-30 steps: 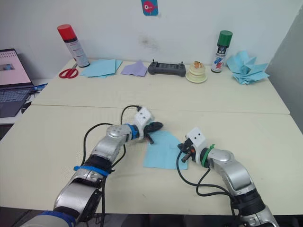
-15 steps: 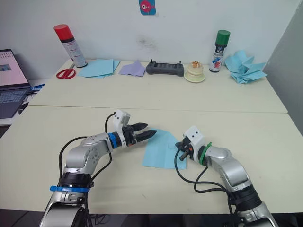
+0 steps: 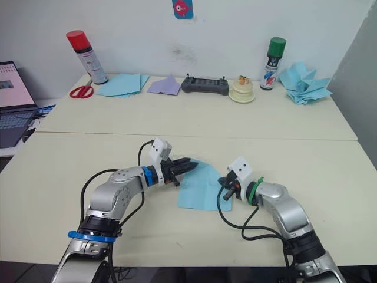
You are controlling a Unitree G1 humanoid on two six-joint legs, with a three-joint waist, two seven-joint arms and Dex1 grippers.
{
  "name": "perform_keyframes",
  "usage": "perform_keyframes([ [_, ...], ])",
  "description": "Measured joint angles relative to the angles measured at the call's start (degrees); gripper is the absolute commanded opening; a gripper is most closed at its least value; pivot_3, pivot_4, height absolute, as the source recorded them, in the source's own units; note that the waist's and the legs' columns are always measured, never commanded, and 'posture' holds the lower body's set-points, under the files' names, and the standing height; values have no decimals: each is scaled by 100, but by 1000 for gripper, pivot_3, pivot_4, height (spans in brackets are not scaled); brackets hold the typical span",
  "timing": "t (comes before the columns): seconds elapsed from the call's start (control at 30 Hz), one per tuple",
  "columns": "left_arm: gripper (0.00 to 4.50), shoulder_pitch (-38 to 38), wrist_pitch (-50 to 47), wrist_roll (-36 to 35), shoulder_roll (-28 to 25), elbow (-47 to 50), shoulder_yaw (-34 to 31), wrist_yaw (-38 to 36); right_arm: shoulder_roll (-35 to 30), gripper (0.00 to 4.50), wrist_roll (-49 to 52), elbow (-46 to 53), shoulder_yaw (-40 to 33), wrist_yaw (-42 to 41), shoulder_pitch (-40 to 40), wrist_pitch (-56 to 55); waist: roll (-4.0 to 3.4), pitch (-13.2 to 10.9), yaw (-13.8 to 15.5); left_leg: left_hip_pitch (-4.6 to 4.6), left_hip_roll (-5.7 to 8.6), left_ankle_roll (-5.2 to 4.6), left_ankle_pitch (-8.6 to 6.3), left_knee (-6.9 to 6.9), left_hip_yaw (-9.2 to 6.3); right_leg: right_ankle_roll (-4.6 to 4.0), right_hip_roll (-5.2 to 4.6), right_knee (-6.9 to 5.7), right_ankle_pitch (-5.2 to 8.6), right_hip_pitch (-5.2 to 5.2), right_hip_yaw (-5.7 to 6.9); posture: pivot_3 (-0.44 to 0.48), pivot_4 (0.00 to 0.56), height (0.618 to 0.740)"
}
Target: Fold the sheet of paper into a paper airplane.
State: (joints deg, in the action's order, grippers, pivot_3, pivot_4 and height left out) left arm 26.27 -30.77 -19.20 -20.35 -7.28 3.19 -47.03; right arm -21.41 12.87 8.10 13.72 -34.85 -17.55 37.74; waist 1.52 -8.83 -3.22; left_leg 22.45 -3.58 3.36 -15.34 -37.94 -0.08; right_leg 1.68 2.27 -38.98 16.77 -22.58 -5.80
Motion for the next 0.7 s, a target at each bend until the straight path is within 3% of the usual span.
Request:
perform_keyframes([
  [0.7,16,120,1987,1677,-579,-166,1510,-630,63,0,-37,9,-24,12,14,19,-2,-1,-1,0,0,-1,0,1,2,-3,0,1,2,-2,-2,0,150,740],
])
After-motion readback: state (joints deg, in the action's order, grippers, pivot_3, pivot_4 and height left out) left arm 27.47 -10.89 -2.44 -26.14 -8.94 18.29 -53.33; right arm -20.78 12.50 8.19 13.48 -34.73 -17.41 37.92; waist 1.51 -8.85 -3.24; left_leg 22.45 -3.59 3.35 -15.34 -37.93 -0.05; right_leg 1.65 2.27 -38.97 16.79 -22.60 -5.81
